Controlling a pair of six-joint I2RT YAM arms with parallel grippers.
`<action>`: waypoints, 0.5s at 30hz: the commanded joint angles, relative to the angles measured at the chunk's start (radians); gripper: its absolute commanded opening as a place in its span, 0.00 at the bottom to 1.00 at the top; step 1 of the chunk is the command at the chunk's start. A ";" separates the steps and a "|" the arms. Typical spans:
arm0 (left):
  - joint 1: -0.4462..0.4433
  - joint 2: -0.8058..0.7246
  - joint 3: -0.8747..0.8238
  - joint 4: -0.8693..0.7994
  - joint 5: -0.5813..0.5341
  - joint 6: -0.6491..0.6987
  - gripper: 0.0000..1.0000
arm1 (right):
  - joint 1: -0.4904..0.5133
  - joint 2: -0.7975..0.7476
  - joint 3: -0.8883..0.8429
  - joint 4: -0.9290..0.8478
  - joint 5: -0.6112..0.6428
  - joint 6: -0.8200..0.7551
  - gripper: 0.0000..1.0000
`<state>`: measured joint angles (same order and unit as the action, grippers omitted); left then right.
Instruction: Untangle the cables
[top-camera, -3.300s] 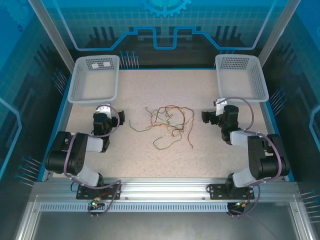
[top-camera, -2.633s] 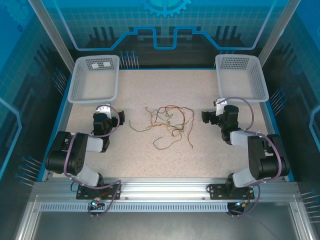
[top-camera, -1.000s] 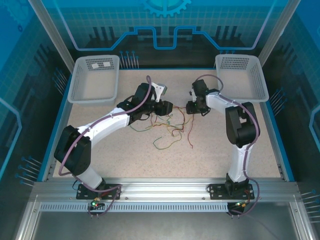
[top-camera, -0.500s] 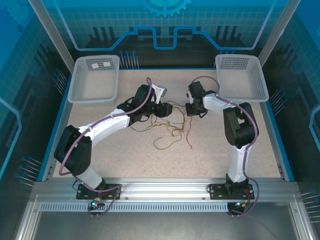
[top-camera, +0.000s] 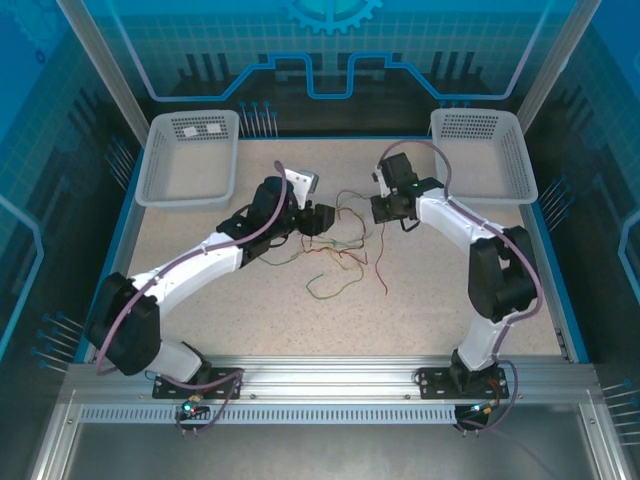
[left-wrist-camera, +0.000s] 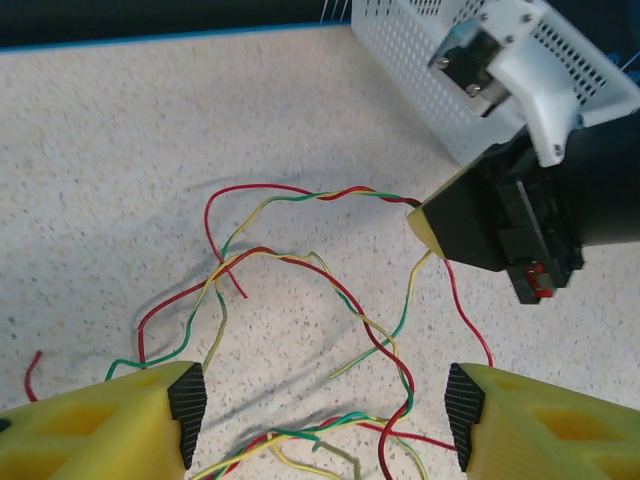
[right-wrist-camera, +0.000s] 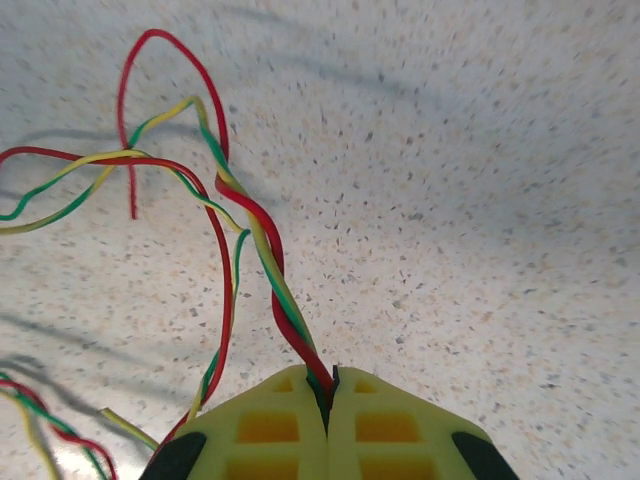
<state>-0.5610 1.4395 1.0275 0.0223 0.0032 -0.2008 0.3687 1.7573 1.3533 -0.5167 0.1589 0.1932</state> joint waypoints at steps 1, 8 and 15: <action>0.008 -0.073 -0.045 0.117 -0.038 0.011 0.69 | 0.014 -0.102 -0.018 -0.014 0.036 -0.021 0.00; 0.030 -0.158 -0.125 0.266 -0.018 -0.003 0.73 | 0.041 -0.265 -0.026 0.007 0.070 -0.073 0.00; 0.079 -0.152 -0.112 0.244 0.027 -0.050 0.74 | 0.036 -0.293 -0.012 -0.008 0.030 -0.085 0.00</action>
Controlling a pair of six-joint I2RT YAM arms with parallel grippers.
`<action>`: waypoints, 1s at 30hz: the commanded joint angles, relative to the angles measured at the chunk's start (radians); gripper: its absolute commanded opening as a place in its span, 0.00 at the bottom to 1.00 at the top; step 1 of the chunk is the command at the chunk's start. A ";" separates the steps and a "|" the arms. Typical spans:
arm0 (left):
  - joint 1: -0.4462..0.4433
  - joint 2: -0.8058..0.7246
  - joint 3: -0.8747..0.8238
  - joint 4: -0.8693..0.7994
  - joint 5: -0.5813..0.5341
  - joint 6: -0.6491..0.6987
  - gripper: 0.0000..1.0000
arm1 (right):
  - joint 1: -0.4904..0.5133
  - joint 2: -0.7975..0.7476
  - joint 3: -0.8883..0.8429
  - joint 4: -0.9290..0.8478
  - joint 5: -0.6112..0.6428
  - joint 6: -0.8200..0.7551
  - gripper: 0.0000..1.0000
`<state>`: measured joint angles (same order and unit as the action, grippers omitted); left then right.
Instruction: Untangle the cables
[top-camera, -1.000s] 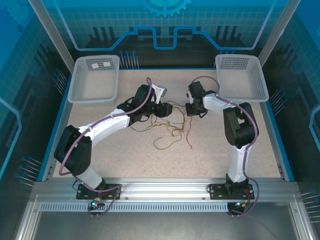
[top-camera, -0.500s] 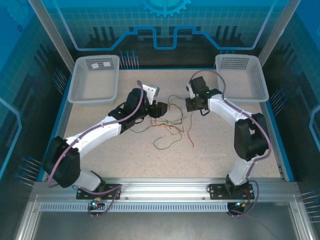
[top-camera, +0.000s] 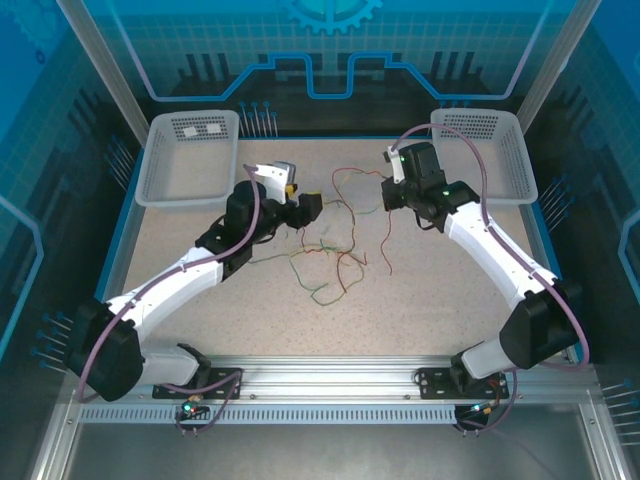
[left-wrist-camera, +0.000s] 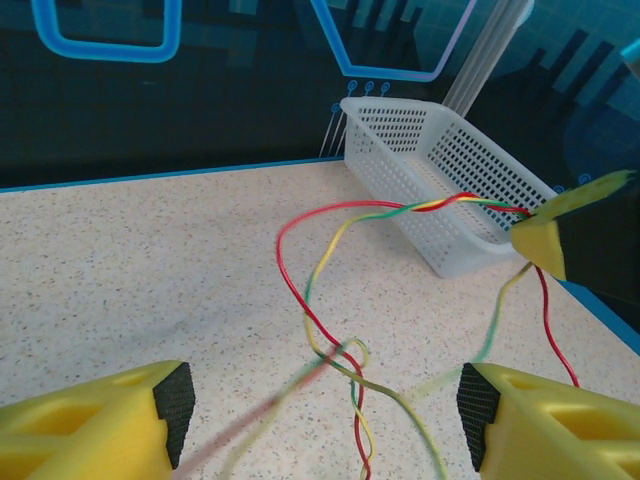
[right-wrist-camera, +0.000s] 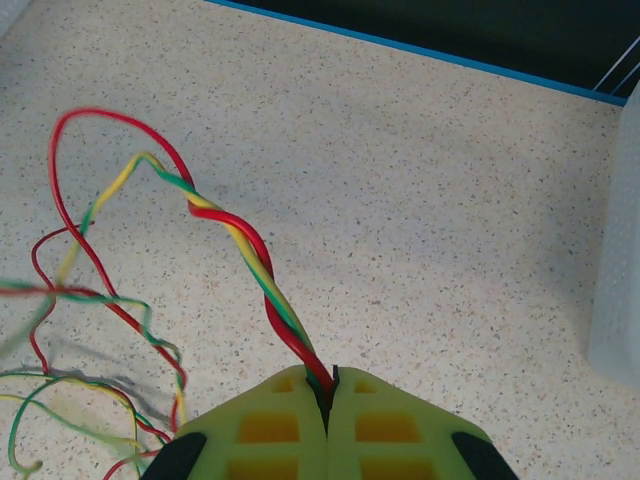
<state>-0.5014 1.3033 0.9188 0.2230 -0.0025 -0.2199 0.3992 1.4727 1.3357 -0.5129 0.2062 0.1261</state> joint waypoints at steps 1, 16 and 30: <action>0.023 -0.019 -0.009 0.054 0.039 -0.030 0.74 | 0.003 -0.008 0.013 -0.028 -0.019 -0.012 0.00; 0.034 0.018 -0.006 0.126 0.213 0.048 0.73 | -0.002 -0.274 -0.164 0.240 0.062 0.029 0.00; 0.011 0.095 -0.046 0.238 0.351 0.039 0.72 | 0.000 -0.436 -0.369 0.503 -0.281 0.001 0.00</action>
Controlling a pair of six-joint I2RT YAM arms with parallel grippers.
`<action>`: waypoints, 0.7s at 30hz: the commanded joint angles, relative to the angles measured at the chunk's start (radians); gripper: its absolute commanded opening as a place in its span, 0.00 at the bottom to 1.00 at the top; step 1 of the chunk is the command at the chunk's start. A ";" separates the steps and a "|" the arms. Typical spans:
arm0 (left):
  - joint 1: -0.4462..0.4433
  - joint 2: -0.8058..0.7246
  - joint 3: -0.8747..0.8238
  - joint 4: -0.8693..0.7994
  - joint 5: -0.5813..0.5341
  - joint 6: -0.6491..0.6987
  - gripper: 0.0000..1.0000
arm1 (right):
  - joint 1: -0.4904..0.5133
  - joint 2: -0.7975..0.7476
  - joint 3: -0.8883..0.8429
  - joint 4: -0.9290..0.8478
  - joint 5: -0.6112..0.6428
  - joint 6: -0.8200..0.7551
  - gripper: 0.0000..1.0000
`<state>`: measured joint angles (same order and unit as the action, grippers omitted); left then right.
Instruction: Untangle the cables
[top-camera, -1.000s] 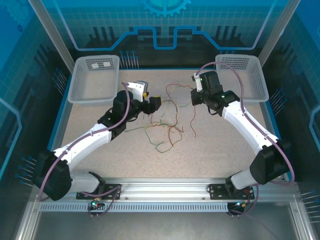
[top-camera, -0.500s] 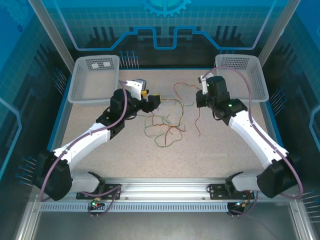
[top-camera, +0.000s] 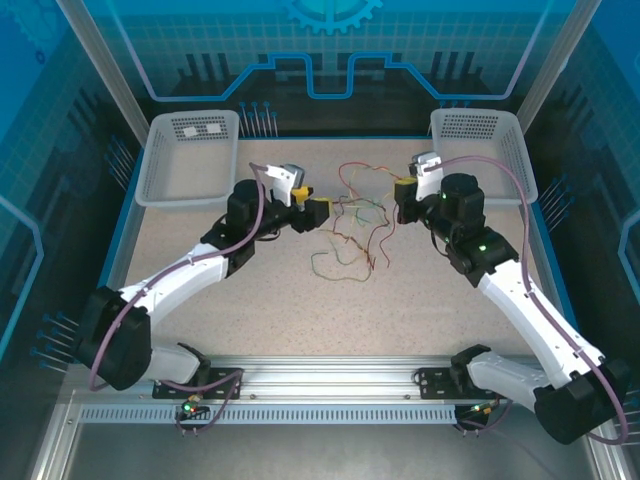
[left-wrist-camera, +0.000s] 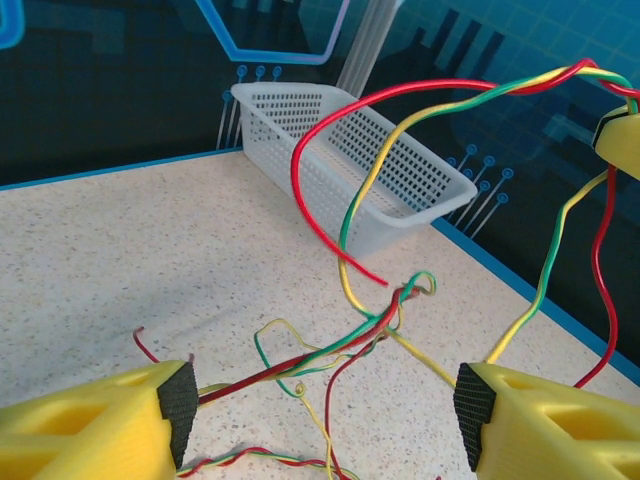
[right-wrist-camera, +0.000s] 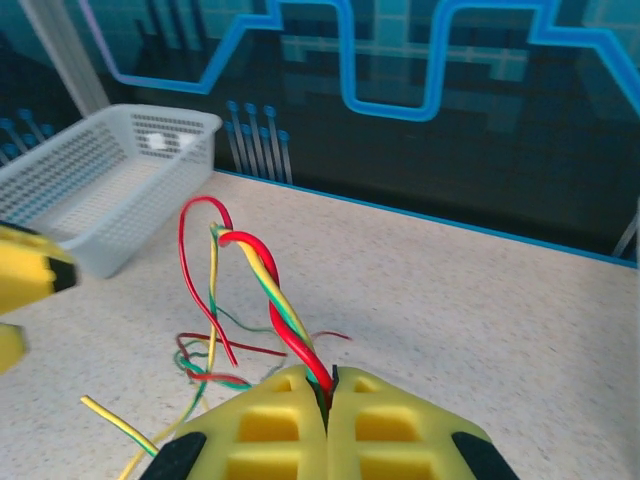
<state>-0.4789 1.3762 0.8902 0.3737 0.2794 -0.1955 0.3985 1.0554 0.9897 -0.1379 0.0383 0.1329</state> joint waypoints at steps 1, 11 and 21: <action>-0.019 0.030 -0.018 0.103 0.080 0.018 0.72 | 0.002 -0.014 -0.020 0.123 -0.115 0.008 0.00; -0.085 0.132 -0.056 0.196 0.129 0.122 0.63 | 0.001 -0.050 -0.036 0.108 -0.089 0.050 0.00; -0.085 0.194 -0.134 0.364 0.183 0.113 0.37 | -0.009 -0.075 -0.079 0.119 -0.016 0.078 0.00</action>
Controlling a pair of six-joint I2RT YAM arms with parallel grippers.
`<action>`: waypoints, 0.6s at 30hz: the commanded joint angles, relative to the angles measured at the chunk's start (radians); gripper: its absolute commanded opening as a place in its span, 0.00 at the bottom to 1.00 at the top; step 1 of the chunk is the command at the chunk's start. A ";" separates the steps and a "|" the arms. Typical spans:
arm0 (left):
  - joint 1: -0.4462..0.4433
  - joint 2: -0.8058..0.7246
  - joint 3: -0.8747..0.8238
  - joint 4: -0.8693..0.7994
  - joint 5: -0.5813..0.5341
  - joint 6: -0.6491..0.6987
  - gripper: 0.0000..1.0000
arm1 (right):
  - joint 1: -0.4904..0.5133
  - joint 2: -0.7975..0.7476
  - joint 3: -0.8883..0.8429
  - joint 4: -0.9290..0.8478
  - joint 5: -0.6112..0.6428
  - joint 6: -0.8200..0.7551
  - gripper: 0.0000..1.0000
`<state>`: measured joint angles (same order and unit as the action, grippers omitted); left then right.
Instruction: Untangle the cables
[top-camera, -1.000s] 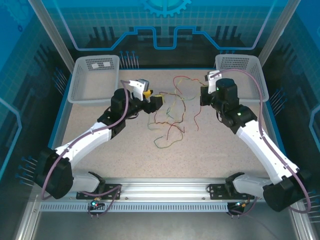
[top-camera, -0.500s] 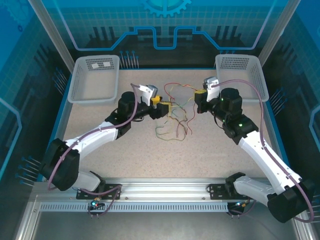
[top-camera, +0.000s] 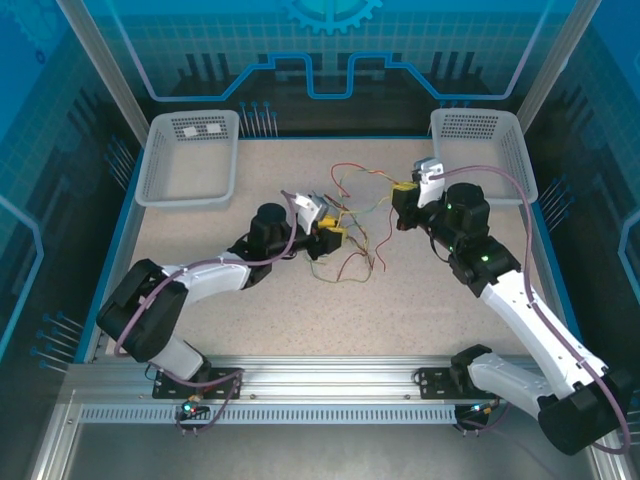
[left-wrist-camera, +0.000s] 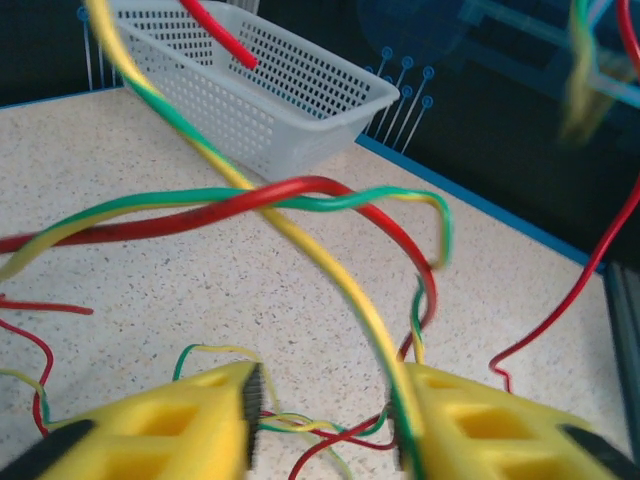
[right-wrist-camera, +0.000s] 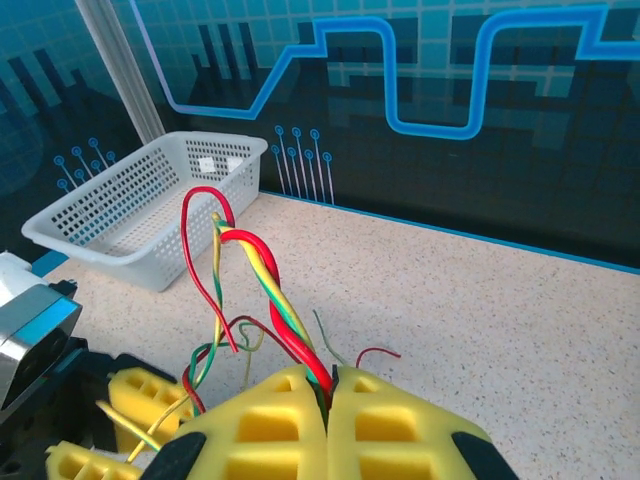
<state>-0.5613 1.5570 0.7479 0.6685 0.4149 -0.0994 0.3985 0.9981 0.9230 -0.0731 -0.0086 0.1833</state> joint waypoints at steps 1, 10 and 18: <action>-0.002 0.015 0.014 0.063 0.041 0.008 0.37 | -0.010 -0.016 -0.013 0.057 0.039 0.031 0.00; -0.001 0.072 -0.001 0.225 -0.046 -0.111 0.18 | -0.005 0.021 -0.029 0.121 0.011 0.013 0.00; 0.007 0.058 -0.137 0.501 -0.008 -0.147 0.68 | -0.010 -0.113 -0.183 0.194 0.029 -0.017 0.00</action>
<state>-0.5594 1.6245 0.6308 1.0405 0.3836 -0.2306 0.3935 0.9257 0.7498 0.0441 0.0471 0.1989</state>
